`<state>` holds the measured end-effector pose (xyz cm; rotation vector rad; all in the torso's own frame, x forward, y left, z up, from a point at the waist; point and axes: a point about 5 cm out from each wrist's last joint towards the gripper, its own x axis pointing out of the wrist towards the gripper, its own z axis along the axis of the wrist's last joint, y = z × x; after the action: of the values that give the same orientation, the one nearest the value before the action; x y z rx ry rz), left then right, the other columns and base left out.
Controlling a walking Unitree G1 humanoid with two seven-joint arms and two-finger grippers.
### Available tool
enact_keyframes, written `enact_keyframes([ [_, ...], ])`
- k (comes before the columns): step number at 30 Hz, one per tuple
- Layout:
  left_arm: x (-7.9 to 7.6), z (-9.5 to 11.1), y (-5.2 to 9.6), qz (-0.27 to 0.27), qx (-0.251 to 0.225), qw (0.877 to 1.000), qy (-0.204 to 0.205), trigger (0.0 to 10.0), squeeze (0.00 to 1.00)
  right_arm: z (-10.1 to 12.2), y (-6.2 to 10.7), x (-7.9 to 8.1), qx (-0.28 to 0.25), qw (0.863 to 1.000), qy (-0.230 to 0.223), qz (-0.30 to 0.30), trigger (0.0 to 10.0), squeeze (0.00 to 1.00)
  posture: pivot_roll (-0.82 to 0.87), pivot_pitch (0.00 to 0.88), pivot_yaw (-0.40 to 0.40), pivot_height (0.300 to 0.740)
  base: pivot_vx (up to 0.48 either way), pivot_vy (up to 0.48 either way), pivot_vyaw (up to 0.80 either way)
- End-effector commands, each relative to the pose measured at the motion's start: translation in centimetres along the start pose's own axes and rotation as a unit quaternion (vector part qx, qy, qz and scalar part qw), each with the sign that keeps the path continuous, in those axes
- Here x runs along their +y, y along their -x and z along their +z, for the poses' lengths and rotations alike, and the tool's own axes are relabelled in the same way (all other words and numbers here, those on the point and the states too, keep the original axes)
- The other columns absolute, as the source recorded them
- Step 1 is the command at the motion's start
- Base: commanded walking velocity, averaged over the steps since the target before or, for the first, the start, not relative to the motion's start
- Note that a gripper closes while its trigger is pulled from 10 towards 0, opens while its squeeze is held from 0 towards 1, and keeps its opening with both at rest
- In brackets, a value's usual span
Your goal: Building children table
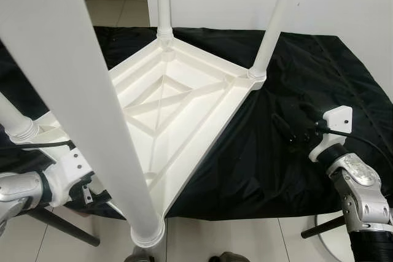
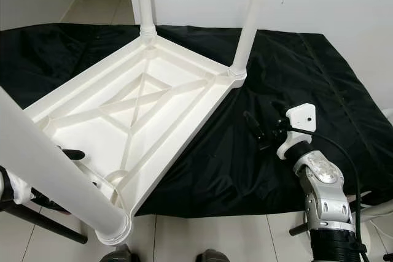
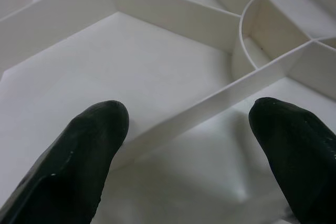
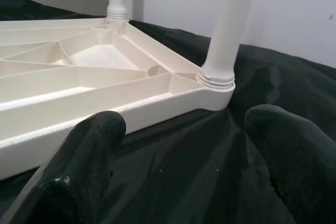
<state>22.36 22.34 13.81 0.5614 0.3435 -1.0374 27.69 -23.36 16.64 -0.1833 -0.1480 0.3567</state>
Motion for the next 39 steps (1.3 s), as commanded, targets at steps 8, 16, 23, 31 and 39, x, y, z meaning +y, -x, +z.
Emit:
enact_keyframes([
  [8, -1.8, -1.8, -1.7, -0.209, 0.028, 0.977, -0.006, 10.0, 0.00, 0.4, -0.2, -0.1, -0.003, 1.000, 0.016, 0.005, 10.0, 0.00, -0.07, 0.052, 0.008, 0.740, 0.000, 0.000, 0.00],
  [16, -1.3, -1.8, -2.2, -0.239, 0.029, 0.970, -0.009, 10.0, 0.00, 0.5, -0.2, -0.2, -0.004, 1.000, 0.024, 0.004, 10.0, 0.00, -0.09, 0.050, 0.031, 0.740, 0.000, 0.000, 0.00],
  [23, -1.2, -1.8, -2.2, -0.259, 0.026, 0.966, -0.006, 10.0, 0.00, 0.5, -0.4, -0.2, -0.005, 1.000, 0.028, 0.005, 10.0, 0.00, -0.08, 0.049, 0.039, 0.740, 0.000, 0.000, 0.00],
  [31, -0.2, -1.9, -2.6, -0.222, 0.015, 0.975, 0.005, 0.0, 0.00, 0.3, -0.4, 0.0, -0.008, 1.000, 0.029, -0.008, 10.0, 0.00, -0.08, 0.049, 0.047, 0.740, 0.000, 0.000, 0.00],
  [39, 0.3, -1.5, -3.7, -0.138, -0.029, 0.989, 0.032, 0.0, 0.00, 0.0, -0.4, 0.7, -0.014, 1.000, 0.011, -0.025, 10.0, 0.00, -0.08, 0.051, 0.045, 0.740, 0.000, 0.000, 0.00],
])
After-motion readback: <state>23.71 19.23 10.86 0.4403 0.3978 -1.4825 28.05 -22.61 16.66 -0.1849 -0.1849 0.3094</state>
